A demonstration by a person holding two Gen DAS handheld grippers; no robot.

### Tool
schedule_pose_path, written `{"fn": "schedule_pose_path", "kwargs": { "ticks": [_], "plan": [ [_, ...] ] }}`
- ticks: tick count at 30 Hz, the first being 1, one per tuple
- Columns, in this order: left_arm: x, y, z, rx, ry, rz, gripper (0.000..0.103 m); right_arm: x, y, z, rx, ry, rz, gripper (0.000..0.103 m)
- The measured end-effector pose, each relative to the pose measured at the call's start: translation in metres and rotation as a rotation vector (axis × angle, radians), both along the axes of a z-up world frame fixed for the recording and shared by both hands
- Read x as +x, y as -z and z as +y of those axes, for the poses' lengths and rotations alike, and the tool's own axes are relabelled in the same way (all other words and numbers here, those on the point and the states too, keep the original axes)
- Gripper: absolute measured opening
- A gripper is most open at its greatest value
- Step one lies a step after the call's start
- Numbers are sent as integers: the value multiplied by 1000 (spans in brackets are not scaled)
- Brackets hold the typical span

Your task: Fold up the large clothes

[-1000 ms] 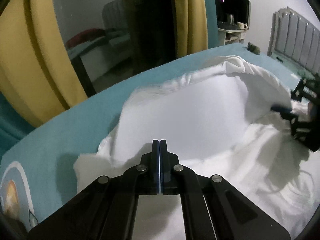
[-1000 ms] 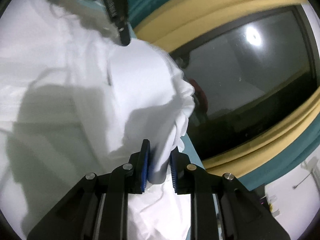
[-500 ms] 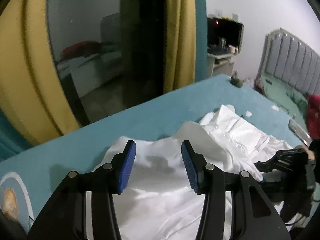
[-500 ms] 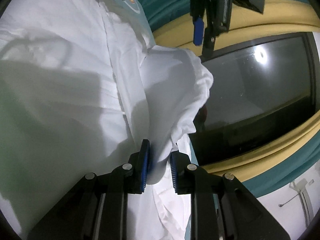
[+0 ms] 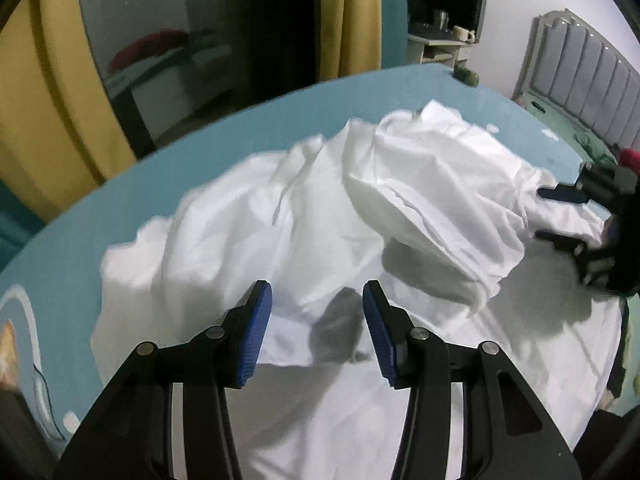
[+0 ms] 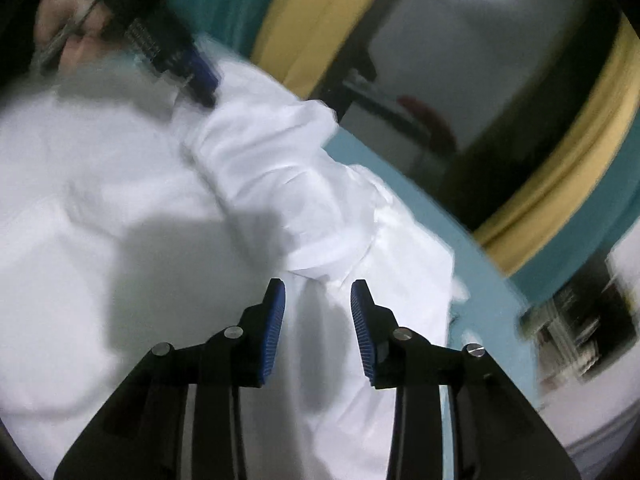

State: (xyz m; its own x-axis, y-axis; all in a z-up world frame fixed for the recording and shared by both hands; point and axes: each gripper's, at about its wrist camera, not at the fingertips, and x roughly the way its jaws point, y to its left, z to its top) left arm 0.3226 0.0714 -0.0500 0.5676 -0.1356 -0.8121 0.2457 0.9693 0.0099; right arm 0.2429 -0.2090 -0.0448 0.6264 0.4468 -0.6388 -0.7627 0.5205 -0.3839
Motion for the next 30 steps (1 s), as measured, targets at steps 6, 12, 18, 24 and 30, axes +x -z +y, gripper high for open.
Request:
{"fn": "schedule_pose_path", "kwargs": {
  "ticks": [6,12,18,24,30],
  "plan": [
    [-13,20,4,-54,-19,44,50,19,-22,-8,254,99,224,34],
    [-28,26,-2,-95,-13,41,50,39,-14,38,348,135,343,34],
    [-44,5,10,-123,-20,-34,50,73,-5,90,388,179,429,34],
    [-37,-18,53,-138,-181,-148,50,77,25,110,301,213,491,34],
    [-13,14,76,-69,-331,-84,50,61,18,109,197,201,417,34]
  ]
}}
